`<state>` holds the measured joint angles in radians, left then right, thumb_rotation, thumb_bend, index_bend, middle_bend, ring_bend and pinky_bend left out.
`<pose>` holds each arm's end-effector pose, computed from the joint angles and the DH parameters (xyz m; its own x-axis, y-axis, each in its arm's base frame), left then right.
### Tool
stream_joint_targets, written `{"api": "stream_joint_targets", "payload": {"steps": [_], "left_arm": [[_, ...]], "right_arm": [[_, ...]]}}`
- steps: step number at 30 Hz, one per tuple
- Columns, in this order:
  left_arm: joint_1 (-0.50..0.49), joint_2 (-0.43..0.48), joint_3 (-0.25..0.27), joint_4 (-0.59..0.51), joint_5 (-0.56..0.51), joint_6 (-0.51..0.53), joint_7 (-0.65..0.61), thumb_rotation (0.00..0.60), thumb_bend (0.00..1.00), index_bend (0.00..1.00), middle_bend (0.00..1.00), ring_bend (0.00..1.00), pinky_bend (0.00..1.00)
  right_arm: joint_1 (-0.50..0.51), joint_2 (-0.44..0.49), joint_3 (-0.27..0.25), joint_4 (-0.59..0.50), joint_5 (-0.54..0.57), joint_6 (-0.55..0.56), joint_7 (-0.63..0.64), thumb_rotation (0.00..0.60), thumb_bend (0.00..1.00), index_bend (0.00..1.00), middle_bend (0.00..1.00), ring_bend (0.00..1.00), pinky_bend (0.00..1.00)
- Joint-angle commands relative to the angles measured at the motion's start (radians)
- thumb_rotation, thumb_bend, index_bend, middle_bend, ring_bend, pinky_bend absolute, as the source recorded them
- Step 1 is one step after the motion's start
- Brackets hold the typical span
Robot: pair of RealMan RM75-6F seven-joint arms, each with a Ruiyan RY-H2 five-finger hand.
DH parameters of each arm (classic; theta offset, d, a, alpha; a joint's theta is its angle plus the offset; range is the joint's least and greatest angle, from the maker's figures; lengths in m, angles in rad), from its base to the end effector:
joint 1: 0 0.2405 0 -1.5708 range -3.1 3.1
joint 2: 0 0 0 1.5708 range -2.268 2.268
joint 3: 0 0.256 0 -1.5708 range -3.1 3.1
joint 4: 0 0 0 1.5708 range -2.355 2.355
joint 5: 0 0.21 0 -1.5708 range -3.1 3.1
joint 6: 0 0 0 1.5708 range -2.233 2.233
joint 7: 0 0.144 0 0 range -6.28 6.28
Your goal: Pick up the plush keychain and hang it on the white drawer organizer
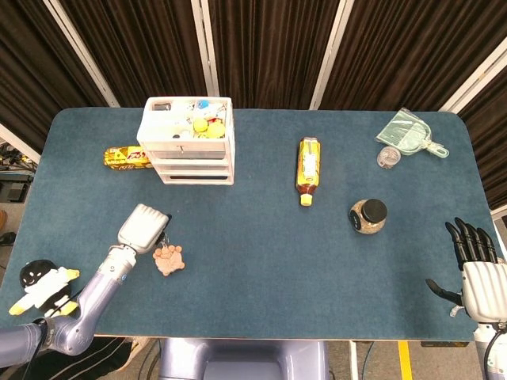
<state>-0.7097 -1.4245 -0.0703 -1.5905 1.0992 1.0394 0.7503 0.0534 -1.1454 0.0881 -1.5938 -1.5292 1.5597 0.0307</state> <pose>-0.1758 0.3228 0.0126 0.7823 0.1104 0.6130 0.5946 -0.4256 -0.6821 -0.3069 -0.1786 0.1661 0.3568 0.0973 0.9291 -0.9330 -0.0128 0.3597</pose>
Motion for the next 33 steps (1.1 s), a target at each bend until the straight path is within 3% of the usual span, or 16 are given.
{"api": "stream_joint_targets", "payload": {"steps": [1,8,14,33], "left_arm": [[-0.030,0.014,-0.009,0.029,0.088,0.020,0.007,0.600,0.45,0.61,1.00,0.86,0.76],[-0.070,0.016,-0.033,0.104,0.240,0.064,-0.041,0.600,0.45,0.61,1.00,0.86,0.76],[-0.094,0.012,-0.063,0.148,0.300,0.094,-0.074,0.600,0.45,0.61,1.00,0.86,0.76],[-0.172,-0.035,-0.131,0.309,0.331,0.076,-0.142,0.600,0.45,0.61,1.00,0.86,0.76]], "right_arm": [[0.000,0.000,0.001,0.000,0.000,0.001,0.000,0.600,0.02,0.00,0.00,0.00,0.00],[0.000,0.000,0.002,0.002,0.001,0.001,0.006,0.600,0.02,0.00,0.00,0.00,0.00],[-0.001,0.001,0.001,0.002,-0.002,0.004,0.012,0.600,0.02,0.00,0.00,0.00,0.00],[-0.003,0.004,-0.002,-0.005,-0.007,0.004,0.026,0.600,0.02,0.00,0.00,0.00,0.00]]}}
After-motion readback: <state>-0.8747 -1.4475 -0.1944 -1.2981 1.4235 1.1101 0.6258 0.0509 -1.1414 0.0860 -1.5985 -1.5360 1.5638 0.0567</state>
